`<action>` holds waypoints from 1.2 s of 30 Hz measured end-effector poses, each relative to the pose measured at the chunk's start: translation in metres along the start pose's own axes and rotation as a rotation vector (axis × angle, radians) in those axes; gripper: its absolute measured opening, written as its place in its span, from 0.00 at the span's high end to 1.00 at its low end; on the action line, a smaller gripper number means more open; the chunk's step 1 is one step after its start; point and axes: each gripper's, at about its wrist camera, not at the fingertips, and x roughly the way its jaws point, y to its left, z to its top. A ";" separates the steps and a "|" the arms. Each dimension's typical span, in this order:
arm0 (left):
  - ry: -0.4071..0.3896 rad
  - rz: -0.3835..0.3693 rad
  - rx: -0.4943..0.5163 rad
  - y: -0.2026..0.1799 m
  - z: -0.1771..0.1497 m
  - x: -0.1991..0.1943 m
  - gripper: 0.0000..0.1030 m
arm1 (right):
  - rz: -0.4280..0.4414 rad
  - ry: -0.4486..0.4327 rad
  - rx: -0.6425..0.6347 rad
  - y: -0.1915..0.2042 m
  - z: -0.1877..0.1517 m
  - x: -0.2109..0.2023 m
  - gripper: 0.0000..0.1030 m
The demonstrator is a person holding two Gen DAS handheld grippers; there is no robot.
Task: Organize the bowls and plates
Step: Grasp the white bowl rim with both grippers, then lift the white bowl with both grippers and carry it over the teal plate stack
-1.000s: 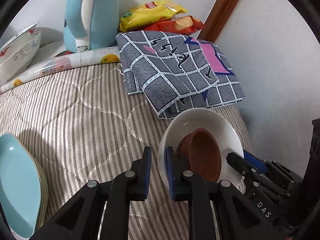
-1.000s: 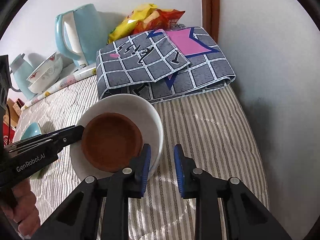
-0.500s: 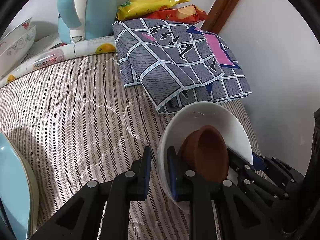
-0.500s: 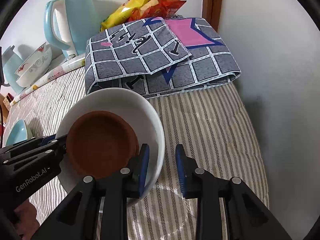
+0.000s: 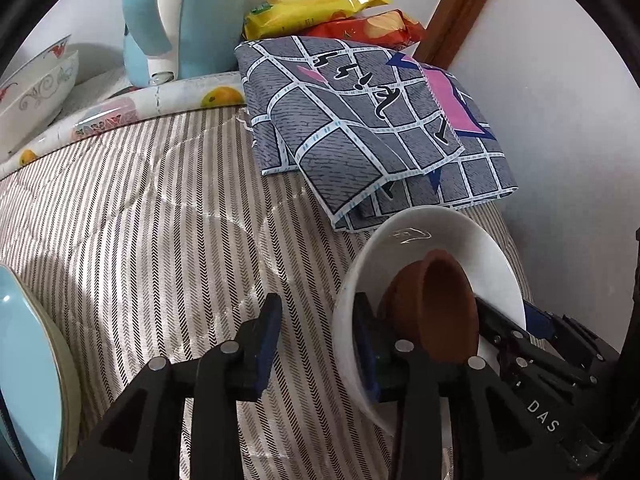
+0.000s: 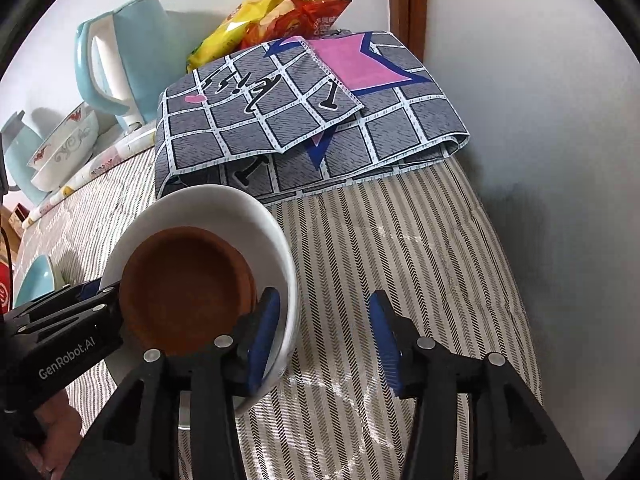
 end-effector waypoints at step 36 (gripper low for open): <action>-0.031 -0.032 -0.006 -0.005 -0.019 -0.024 0.90 | 0.008 -0.039 0.009 0.021 -0.013 -0.012 0.91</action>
